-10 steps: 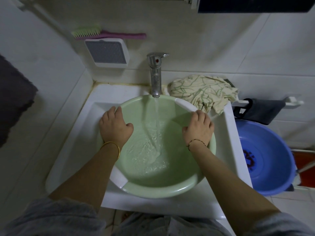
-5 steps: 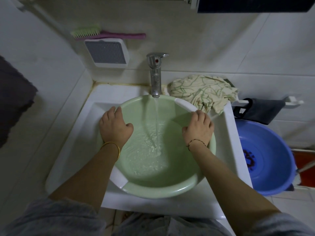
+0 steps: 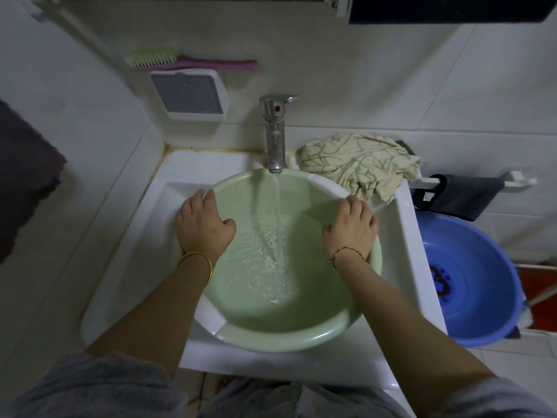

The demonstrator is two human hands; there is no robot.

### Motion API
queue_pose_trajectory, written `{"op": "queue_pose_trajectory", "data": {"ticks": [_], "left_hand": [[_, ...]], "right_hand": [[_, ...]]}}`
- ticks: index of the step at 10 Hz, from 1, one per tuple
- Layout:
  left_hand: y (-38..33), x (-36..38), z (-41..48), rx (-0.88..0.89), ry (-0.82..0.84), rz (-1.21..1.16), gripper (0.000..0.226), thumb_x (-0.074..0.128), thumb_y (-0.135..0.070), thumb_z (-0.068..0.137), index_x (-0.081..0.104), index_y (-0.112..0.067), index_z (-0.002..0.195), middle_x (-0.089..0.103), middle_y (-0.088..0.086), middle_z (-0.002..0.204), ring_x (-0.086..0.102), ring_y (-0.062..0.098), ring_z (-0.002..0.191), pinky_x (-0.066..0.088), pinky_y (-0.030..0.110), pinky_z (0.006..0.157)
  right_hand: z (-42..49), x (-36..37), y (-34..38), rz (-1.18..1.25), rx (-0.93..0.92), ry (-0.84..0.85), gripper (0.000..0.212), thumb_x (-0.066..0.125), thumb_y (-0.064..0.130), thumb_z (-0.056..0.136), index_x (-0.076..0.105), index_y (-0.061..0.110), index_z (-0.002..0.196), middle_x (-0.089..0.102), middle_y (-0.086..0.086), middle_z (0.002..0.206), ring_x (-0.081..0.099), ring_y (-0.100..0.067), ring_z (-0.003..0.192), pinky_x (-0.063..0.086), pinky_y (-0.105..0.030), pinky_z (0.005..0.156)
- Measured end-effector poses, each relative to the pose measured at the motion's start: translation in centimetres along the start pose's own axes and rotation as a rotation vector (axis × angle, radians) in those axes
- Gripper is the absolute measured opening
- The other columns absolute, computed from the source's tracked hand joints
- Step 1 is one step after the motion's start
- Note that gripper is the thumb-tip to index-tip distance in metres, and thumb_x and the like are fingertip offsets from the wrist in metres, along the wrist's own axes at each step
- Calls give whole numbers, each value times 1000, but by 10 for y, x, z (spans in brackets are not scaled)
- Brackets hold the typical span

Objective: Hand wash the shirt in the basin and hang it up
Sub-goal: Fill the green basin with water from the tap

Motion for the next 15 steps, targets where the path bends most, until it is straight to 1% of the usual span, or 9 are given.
{"op": "queue_pose_trajectory", "data": {"ticks": [7, 11, 15], "left_hand": [[0, 1, 0, 1, 0, 2, 72, 63, -26, 73, 41, -7, 139, 39, 14, 145, 38, 33, 129, 29, 41, 104], [0, 1, 0, 4, -21, -8, 72, 65, -24, 71, 44, -6, 137, 41, 15, 144, 40, 34, 127, 31, 41, 102], [1, 3, 1, 11, -18, -2, 72, 64, -25, 70, 44, -7, 137, 42, 15, 143, 41, 35, 125, 32, 41, 101]], "right_hand": [[0, -1, -1, -12, 2, 5, 56, 59, 27, 83, 41, 8, 132, 34, -7, 145, 26, -29, 136, 22, -43, 108], [0, -1, 0, 20, -2, -6, 55, 59, 24, 81, 43, 8, 131, 36, -8, 145, 27, -29, 135, 21, -42, 108], [-1, -1, -1, -3, -5, 1, 55, 59, 26, 82, 42, 8, 131, 35, -8, 145, 27, -29, 135, 22, -42, 107]]}}
Point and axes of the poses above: each hand's wrist, its own z-axis towards the middle knuckle, its own x-axis out of the palm, y = z × x, the point moved 3 cm from there along z, towards the middle knuckle
